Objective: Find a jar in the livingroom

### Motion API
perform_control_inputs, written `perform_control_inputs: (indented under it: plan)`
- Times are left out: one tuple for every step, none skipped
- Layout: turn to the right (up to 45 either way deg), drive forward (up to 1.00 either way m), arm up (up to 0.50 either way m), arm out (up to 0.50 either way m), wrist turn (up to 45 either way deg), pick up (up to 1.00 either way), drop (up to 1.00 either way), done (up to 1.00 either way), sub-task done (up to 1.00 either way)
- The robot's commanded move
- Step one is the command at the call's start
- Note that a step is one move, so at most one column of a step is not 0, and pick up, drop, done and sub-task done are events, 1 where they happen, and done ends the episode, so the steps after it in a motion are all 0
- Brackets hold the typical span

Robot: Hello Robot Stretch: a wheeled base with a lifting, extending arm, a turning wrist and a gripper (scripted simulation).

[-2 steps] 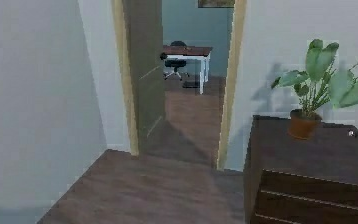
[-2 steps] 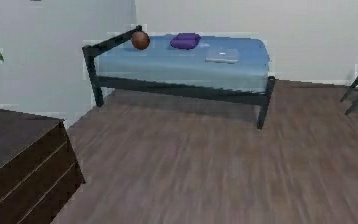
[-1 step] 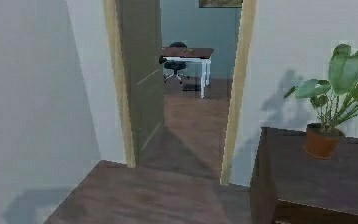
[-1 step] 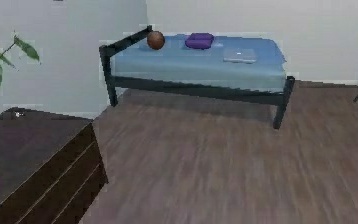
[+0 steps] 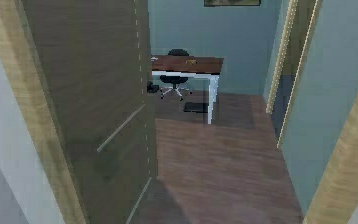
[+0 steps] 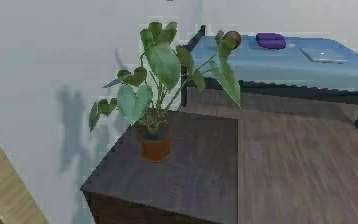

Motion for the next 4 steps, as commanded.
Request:
perform_control_inputs:
  plan:
    - [-6.0,0.0,0.0,0.0,0.0,0.0,0.0,0.0,0.0]
    - [0.0,0.55,0.0,0.0,0.0,0.0,0.0,0.0,0.0]
    - [21.0,0.0,0.0,0.0,0.0,0.0,0.0,0.0,0.0]
    - [0.0,1.0,0.0,0.0,0.0,0.0,0.0,0.0,0.0]
